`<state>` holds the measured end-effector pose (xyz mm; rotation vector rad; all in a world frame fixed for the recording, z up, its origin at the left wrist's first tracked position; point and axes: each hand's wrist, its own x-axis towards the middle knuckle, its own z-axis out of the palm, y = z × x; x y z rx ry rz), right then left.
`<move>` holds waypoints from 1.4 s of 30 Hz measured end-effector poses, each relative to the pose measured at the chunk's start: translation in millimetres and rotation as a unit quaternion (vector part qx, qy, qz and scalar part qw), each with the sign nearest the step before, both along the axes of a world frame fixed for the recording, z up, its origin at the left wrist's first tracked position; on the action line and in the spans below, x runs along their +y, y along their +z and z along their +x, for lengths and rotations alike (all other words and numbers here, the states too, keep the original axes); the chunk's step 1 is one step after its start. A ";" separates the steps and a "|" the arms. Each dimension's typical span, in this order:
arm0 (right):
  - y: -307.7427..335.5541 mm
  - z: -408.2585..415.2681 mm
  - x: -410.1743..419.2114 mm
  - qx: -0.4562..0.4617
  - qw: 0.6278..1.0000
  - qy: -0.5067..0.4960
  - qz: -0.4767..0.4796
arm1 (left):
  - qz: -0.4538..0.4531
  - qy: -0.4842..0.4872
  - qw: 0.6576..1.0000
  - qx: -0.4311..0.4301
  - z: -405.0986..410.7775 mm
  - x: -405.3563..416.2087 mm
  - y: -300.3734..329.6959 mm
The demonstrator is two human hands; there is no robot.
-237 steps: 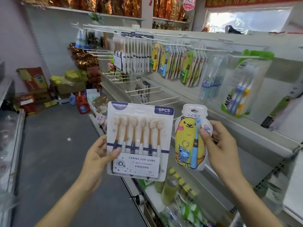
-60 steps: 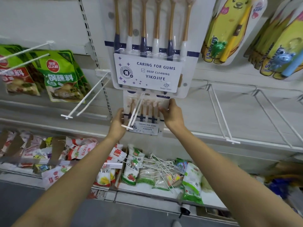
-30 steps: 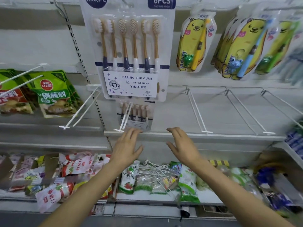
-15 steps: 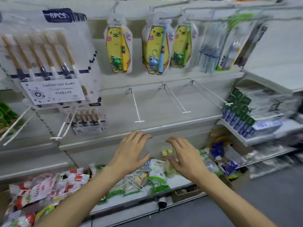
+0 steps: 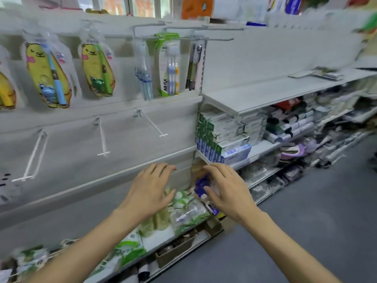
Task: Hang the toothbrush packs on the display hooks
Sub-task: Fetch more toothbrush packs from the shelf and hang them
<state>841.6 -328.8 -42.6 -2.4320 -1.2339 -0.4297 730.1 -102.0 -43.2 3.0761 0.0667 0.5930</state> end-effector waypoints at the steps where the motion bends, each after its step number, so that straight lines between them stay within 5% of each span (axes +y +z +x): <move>1: 4.1 12.4 -17.0 -0.005 1.000 -0.009 0.001 | 0.003 -0.006 1.000 -0.004 15.3 -15.0 3.3; 20: 31.9 211.2 -190.2 -0.011 0.994 -0.105 -0.014 | 0.020 -0.098 0.995 -0.017 267.4 -184.3 41.6; 42: 41.7 556.7 -345.0 0.028 0.985 -0.166 0.023 | -0.046 -0.207 0.977 -0.021 629.6 -323.4 54.7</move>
